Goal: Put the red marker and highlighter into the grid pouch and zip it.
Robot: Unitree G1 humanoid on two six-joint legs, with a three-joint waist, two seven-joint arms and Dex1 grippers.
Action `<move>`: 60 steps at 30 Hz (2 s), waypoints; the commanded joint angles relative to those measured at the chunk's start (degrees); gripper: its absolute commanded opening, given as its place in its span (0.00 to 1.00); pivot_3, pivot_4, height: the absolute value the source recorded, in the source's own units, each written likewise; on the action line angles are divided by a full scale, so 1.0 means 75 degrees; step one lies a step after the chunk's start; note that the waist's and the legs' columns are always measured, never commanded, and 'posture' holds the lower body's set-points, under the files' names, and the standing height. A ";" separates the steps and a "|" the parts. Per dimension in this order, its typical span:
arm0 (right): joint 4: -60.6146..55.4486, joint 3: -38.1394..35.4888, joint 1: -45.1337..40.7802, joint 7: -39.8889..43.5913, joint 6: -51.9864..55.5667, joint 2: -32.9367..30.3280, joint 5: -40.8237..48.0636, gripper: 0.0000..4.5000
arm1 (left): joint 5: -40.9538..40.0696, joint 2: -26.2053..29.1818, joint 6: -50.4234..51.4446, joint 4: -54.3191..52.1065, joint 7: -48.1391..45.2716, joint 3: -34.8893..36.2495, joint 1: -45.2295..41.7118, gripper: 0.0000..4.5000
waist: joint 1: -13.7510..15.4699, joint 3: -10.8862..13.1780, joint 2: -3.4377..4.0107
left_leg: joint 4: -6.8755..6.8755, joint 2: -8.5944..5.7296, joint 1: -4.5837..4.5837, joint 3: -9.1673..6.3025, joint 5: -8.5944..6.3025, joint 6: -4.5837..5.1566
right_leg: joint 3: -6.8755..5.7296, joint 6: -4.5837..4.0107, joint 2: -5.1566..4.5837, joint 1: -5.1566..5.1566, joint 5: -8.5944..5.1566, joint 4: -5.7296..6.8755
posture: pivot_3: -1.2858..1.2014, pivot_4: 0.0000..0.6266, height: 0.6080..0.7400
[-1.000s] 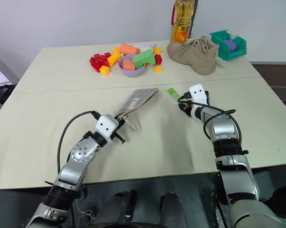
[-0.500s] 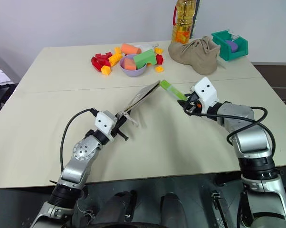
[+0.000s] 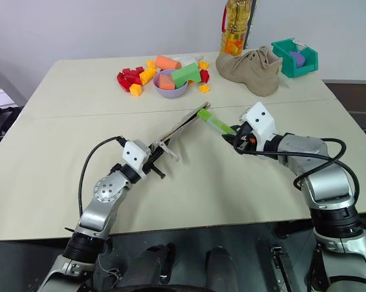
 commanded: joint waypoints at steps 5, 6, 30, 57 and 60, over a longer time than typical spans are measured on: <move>-0.0075 0.0143 -0.0236 0.0039 -0.0080 -0.0171 -0.0089 0.19 | 0.0047 0.0019 -0.0207 -0.0305 -0.0053 -0.0139 0.0088 0.00 | 0.0001 0.0000 0.0000 | 0.0000 0.0000 0.0000 0.0000 0.0000 0.0000 | 0.0000 0.0000 0.0000 0.0000 0.0000 0.0000 | 0.52 0.24 1.00; -0.0084 0.0155 -0.0244 0.0048 -0.0069 -0.0184 -0.0086 0.19 | 0.0058 0.0034 -0.0213 -0.0315 -0.0063 -0.0153 0.0095 0.00 | 0.0001 0.0000 0.0000 | 0.0000 0.0000 0.0000 0.0000 0.0000 0.0000 | 0.0000 0.0000 0.0000 0.0000 0.0000 0.0000 | 0.52 0.24 1.00; -0.0480 0.1818 -0.0744 0.1868 -0.1535 -0.1369 -0.1464 0.77 | 0.0464 0.1603 -0.1436 0.0079 -0.2123 -0.0853 -0.0368 0.00 | -0.0005 0.0001 0.0000 | -0.0002 0.0003 -0.0002 0.0002 -0.0003 0.0004 | 0.0000 0.0001 -0.0001 -0.0001 0.0000 -0.0011 | 0.52 0.24 1.00; 0.4107 -0.1547 -0.0715 -0.2346 0.0295 0.0841 -0.0818 0.36 | 0.0739 0.0374 -0.0548 0.0497 -0.0189 -0.0448 -0.0508 0.00 | 0.0130 -0.0003 0.0001 | 0.0011 -0.0001 0.0000 0.0017 -0.0002 0.0006 | 0.0013 0.0011 0.0000 0.0004 0.0009 -0.0005 | 0.52 0.24 1.00; 0.3562 -0.1199 -0.0633 -0.2038 -0.0022 0.0606 -0.0938 0.07 | 0.0680 0.0404 -0.0544 0.0472 -0.0217 -0.0406 -0.0482 0.00 | 0.0128 -0.0003 0.0001 | 0.0011 -0.0001 0.0000 0.0017 -0.0002 0.0006 | 0.0013 0.0011 0.0000 0.0002 0.0009 -0.0004 | 0.52 0.24 1.00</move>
